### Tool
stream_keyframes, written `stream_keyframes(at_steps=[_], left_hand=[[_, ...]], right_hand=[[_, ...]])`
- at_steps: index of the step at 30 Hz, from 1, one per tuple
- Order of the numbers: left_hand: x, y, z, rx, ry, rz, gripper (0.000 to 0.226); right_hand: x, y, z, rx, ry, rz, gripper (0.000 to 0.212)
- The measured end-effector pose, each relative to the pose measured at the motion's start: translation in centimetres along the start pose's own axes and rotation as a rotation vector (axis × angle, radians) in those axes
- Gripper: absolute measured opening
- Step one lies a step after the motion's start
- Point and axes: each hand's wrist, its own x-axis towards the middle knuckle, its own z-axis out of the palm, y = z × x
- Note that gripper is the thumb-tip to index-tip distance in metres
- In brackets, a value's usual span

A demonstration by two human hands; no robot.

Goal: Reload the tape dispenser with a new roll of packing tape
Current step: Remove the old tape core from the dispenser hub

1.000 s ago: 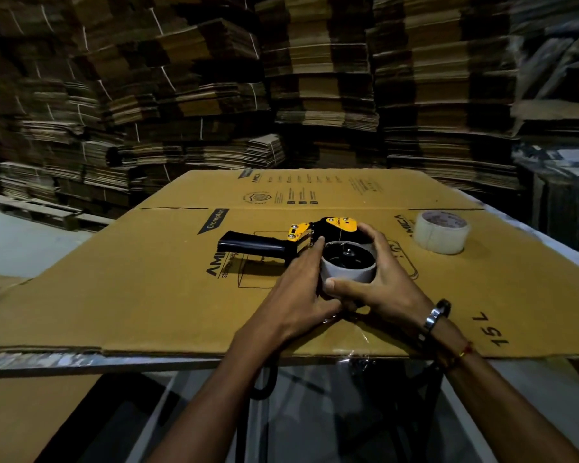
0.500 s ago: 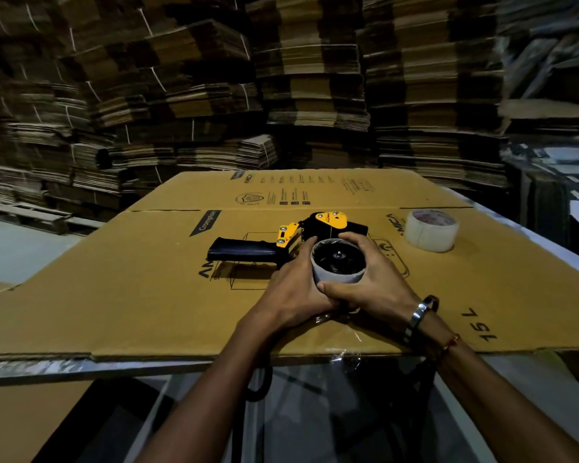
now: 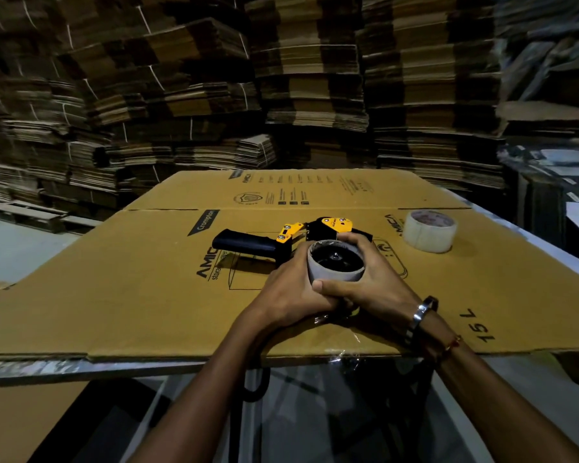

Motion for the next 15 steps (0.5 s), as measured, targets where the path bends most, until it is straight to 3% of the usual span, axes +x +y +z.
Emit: stream_keyframes(at_steps=[4, 7, 11, 15], left_hand=[[0.0, -0.1, 0.1, 0.007, -0.009, -0.002, 0.097], [0.1, 0.0, 0.2, 0.011, 0.000, -0.002, 0.101], [0.1, -0.1, 0.3, 0.024, -0.026, 0.019, 0.113], [0.3, -0.3, 0.4, 0.001, -0.025, 0.039, 0.110]], right_hand=[[-0.4, -0.7, 0.3, -0.128, 0.048, -0.014, 0.124], [-0.1, -1.5, 0.2, -0.258, 0.055, -0.025, 0.129], [0.2, -1.6, 0.1, -0.277, 0.024, -0.009, 0.112], [0.1, -1.0, 0.6, -0.243, 0.084, -0.034, 0.084]])
